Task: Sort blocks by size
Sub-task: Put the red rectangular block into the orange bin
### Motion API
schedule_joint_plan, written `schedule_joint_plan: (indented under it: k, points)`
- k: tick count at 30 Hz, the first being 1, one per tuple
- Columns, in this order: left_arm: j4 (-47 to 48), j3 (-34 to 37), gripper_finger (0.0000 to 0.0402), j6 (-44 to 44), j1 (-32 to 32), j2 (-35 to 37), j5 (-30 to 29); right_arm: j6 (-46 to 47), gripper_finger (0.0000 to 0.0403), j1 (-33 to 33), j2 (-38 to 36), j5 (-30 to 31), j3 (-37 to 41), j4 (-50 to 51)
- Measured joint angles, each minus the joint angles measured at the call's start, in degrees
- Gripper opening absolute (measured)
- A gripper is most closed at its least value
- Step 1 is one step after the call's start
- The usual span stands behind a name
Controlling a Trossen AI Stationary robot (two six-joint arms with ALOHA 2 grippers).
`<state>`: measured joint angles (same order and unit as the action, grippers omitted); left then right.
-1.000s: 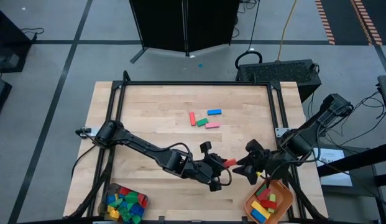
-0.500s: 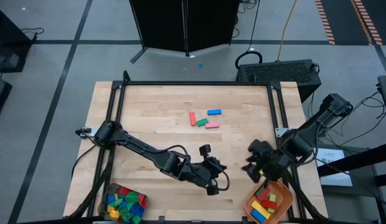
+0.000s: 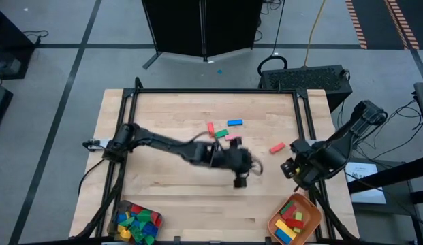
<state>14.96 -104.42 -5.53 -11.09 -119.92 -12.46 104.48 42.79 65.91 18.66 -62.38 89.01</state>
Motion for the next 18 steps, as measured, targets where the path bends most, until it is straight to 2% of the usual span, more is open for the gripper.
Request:
schedule_joint_plan:
  k: [3, 9, 14, 18]
  points:
    - [-6.75, -0.11, 0.0105, -0.08, 4.43, -1.33, 3.81, 3.9, 0.0224, 3.36, -1.24, -1.03, -0.01, -0.84]
    - [-16.8, 0.04, 0.0159, -4.41, 10.53, -7.9, 4.69, 13.0, 0.0224, 9.34, -2.63, -0.83, -0.01, -1.38]
    - [-30.6, -0.01, 0.0171, -5.29, 11.72, -15.28, 4.78, 17.39, 0.0224, 12.72, -2.51, 0.96, -0.01, -2.1]
    - [-33.95, -1.35, 0.0172, -9.26, 11.8, -20.04, 3.53, 19.91, 0.0224, 14.11, -2.51, 2.91, -0.01, -2.13]
